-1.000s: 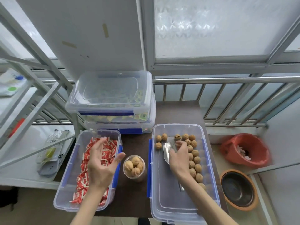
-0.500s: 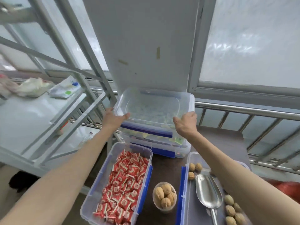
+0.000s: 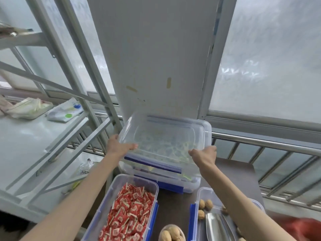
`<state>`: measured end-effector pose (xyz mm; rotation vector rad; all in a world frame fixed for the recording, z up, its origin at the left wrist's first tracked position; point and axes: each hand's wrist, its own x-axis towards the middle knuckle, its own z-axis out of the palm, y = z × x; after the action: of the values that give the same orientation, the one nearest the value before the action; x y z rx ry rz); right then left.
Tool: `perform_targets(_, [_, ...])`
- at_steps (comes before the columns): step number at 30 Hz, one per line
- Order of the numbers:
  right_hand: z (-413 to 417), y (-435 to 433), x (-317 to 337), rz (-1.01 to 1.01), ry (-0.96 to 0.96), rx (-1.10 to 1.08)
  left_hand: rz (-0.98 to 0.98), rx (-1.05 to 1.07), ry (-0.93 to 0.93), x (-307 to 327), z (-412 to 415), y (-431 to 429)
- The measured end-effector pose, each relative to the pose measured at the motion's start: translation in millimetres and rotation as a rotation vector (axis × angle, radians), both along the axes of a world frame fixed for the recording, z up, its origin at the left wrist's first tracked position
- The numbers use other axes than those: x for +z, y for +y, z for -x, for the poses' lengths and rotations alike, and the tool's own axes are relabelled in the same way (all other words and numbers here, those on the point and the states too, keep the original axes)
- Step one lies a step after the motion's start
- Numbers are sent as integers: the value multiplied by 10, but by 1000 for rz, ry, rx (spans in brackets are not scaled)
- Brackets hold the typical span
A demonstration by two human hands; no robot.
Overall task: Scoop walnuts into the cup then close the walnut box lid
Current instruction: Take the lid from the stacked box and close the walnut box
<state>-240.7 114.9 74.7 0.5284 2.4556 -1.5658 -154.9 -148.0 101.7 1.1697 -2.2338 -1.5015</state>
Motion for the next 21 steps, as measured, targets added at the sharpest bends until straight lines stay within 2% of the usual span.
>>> perform_targets(6, [-138,803,305,187,135,-100,68,-43,194,394,-415,763])
perform_targets(10, [-322,1620,496,40,219,-145,-48,-171,285,555,-1104,1759])
perform_targets(13, [-458,2175,633,-62,237,-101,-329,-222,320,456,-1726,2447])
perform_targets(16, [-527,2577,679,-122,237,-4,-714,-69,310,243,-2113,2892])
perform_targets(18, [-520,2699,625,-205,234,63,-1008,118,175,87,-2281,3065])
perform_targets(21, [-519,2601,431,-324,165,246,-1393,258,-155,-168,-2568,3311])
